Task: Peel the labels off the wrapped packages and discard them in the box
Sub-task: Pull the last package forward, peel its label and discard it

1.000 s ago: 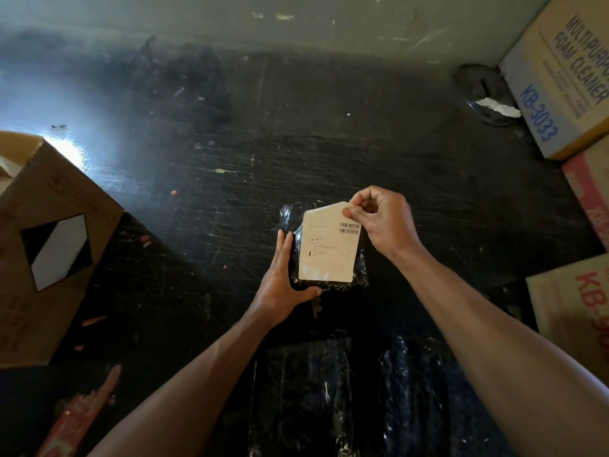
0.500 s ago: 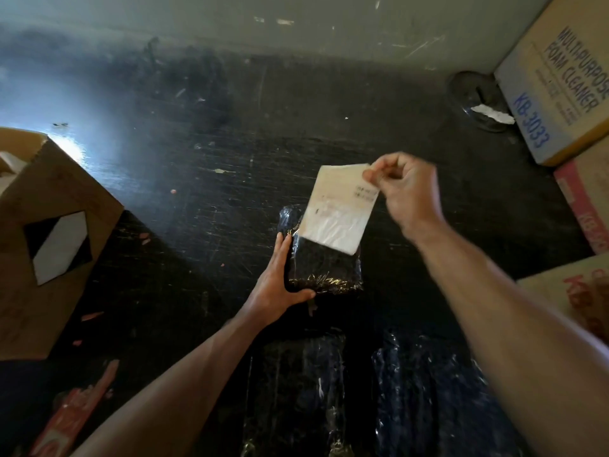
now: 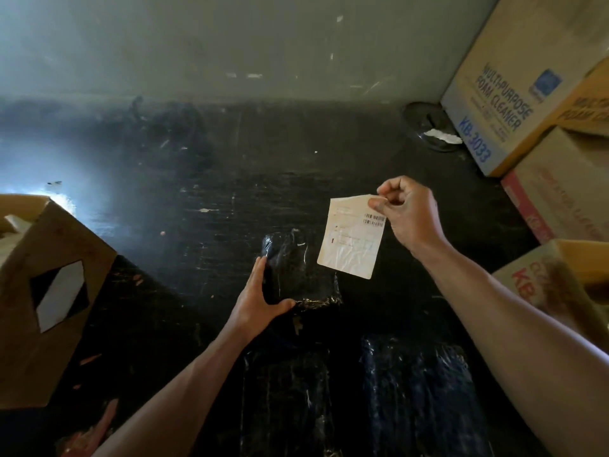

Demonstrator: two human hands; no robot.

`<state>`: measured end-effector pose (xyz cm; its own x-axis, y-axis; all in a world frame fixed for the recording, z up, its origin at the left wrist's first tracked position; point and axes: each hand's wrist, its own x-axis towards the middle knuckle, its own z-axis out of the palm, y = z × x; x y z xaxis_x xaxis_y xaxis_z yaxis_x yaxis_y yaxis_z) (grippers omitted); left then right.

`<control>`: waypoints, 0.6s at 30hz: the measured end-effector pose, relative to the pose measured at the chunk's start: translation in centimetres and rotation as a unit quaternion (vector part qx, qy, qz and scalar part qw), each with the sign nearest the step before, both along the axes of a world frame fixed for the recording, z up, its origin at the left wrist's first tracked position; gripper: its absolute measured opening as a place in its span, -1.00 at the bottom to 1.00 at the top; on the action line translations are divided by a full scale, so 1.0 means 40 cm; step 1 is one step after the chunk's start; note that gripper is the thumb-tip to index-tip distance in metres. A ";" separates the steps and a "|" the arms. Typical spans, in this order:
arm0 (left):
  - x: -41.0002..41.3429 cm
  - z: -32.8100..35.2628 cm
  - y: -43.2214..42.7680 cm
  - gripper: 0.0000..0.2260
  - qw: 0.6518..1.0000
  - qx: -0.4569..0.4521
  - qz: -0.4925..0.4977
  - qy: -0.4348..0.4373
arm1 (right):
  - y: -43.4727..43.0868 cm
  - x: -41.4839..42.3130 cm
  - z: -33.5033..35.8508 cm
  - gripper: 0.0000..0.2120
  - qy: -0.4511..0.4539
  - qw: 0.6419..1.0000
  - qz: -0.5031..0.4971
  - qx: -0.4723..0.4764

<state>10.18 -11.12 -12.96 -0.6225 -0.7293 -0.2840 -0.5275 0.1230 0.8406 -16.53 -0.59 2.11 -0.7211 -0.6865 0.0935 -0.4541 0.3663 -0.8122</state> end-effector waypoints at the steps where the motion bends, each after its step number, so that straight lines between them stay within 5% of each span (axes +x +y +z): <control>1: 0.003 0.012 0.007 0.02 1.000 0.000 0.004 0.004 | 0.017 -0.003 0.008 -0.81 0.002 1.000 -0.005 0.001; 7: -0.002 0.097 0.078 -0.29 0.998 0.000 0.031 0.051 | 0.148 -0.034 0.055 -0.85 -0.002 0.999 -0.048 0.016; 13: -0.105 0.206 0.195 -0.25 0.996 0.003 0.002 0.091 | 0.371 -0.095 0.124 -0.97 -0.041 0.991 -0.125 0.014; 18: -0.282 0.300 0.368 -0.25 0.990 0.006 -0.054 0.130 | 0.628 -0.195 0.184 -0.87 -0.028 0.977 -0.213 -0.015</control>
